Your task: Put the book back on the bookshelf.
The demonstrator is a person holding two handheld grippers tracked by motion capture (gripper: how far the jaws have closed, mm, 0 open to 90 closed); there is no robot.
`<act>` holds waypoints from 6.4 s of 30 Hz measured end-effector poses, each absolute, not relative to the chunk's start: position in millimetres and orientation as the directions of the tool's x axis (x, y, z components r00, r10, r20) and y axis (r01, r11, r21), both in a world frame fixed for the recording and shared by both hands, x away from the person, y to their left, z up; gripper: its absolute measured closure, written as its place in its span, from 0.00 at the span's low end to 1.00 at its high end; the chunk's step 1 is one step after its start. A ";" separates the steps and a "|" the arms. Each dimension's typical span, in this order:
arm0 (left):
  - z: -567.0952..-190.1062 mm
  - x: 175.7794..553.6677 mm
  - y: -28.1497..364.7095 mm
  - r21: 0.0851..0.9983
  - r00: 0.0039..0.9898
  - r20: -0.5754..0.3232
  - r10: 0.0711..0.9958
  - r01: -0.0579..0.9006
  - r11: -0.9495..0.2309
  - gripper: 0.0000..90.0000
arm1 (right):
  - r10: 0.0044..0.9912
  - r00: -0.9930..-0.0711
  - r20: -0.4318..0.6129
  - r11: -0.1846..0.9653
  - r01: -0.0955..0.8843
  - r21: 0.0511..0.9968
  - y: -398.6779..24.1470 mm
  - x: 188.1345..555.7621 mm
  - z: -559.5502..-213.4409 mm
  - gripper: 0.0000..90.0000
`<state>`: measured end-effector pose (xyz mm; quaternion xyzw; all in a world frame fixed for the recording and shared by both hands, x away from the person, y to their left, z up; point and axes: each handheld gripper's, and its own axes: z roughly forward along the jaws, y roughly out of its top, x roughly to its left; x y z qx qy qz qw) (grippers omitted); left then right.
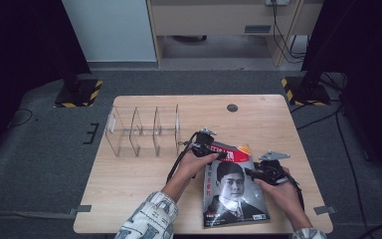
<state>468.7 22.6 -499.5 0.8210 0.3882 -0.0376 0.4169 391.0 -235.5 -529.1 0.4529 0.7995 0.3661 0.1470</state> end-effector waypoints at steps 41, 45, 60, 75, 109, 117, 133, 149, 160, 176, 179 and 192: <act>-489.5 467.7 26.2 0.674 0.695 -0.403 0.595 0.666 -0.321 0.91 | 0.832 -0.546 0.095 0.321 0.615 0.720 -238.2 390.0 -526.6 0.49; -482.8 467.0 27.9 0.686 0.701 -0.397 0.593 0.656 -0.316 0.92 | 0.848 -0.519 0.102 0.286 0.613 0.737 -245.4 389.8 -523.2 0.47; -446.4 460.5 36.2 0.734 0.727 -0.348 0.591 0.604 -0.311 0.96 | 0.917 -0.394 0.054 0.226 0.627 0.745 -268.8 392.0 -521.9 0.44; -417.7 456.5 45.3 0.764 0.740 -0.325 0.589 0.573 -0.298 0.96 | 0.938 -0.345 0.028 0.216 0.649 0.730 -275.9 392.7 -527.1 0.40; -386.5 455.9 71.3 0.804 0.738 -0.298 0.605 0.536 -0.258 0.96 | 0.947 -0.322 0.007 0.216 0.653 0.726 -276.8 393.5 -535.6 0.27; -377.5 454.8 78.5 0.816 0.738 -0.290 0.610 0.523 -0.245 0.96 | 0.949 -0.315 0.012 0.205 0.643 0.738 -276.0 392.9 -537.8 0.24; -352.3 446.9 88.4 0.844 0.749 -0.259 0.610 0.482 -0.233 0.96 | 0.950 -0.313 0.013 0.203 0.646 0.736 -275.6 393.1 -537.8 0.22; -332.6 440.0 95.4 0.863 0.755 -0.240 0.610 0.454 -0.222 0.96 | 0.948 -0.319 0.013 0.207 0.647 0.734 -275.8 392.8 -537.7 0.22; -320.0 434.3 102.3 0.874 0.756 -0.222 0.616 0.434 -0.218 0.96 | 0.947 -0.322 0.010 0.212 0.645 0.734 -275.9 392.5 -537.7 0.22; -313.4 428.5 110.1 0.878 0.758 -0.214 0.617 0.426 -0.219 0.96 | 0.947 -0.322 0.009 0.212 0.644 0.736 -275.8 392.4 -537.9 0.22; -313.0 427.1 111.4 0.878 0.758 -0.212 0.617 0.425 -0.220 0.96 | 0.947 -0.322 0.009 0.212 0.643 0.736 -275.8 392.4 -537.9 0.22; -312.5 421.7 124.3 0.877 0.755 -0.217 0.618 0.429 -0.216 0.96 | 0.946 -0.324 0.011 0.213 0.645 0.734 -275.6 392.1 -537.8 0.22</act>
